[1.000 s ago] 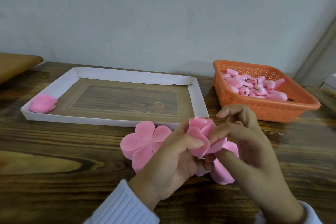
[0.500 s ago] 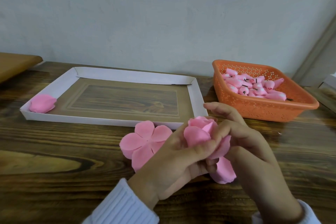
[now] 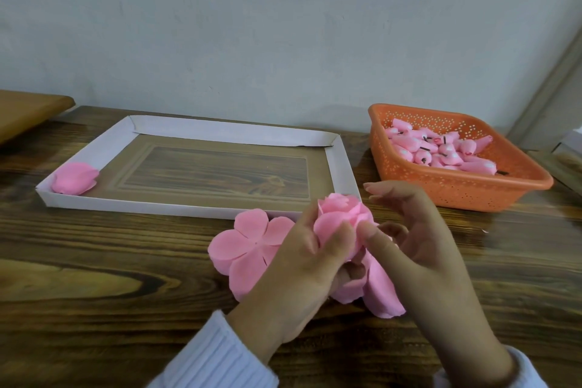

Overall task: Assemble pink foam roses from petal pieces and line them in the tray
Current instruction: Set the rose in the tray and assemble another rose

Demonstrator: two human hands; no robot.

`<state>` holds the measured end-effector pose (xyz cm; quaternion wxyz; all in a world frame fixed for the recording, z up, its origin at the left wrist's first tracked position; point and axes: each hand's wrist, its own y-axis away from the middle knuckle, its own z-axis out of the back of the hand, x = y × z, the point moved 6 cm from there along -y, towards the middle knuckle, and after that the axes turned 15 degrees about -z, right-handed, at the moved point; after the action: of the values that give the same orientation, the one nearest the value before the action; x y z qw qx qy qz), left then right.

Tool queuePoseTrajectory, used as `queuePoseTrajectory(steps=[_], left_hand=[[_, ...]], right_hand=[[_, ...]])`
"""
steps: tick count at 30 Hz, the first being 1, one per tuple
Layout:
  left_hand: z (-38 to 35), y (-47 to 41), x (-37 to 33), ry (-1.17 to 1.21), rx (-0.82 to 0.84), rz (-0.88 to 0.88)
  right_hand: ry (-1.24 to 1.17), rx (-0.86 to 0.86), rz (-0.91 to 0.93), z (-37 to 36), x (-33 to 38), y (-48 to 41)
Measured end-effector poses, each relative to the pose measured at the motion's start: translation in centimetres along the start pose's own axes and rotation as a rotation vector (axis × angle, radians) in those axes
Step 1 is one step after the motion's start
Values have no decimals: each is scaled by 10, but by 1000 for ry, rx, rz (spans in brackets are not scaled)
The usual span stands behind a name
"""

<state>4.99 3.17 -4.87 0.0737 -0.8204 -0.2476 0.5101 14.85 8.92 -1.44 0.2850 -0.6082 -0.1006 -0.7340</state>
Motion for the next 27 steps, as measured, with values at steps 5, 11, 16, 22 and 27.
queuePoseTrajectory(steps=[5, 11, 16, 22, 27], left_hand=[[5, 2, -2, -271, 0, -70], [0, 2, -17, -550, 18, -319], [0, 1, -14, -477, 37, -299], [1, 2, -18, -584, -16, -339], [-2, 8, -39, -926, -76, -589]], right_hand=[[-130, 7, -45, -1, -2, 0], [-27, 112, 108, -16, 13, 10], [112, 128, 140, -20, 11, 10], [-103, 225, -17, -20, 4, 7], [-449, 432, -425, -35, -17, 7]])
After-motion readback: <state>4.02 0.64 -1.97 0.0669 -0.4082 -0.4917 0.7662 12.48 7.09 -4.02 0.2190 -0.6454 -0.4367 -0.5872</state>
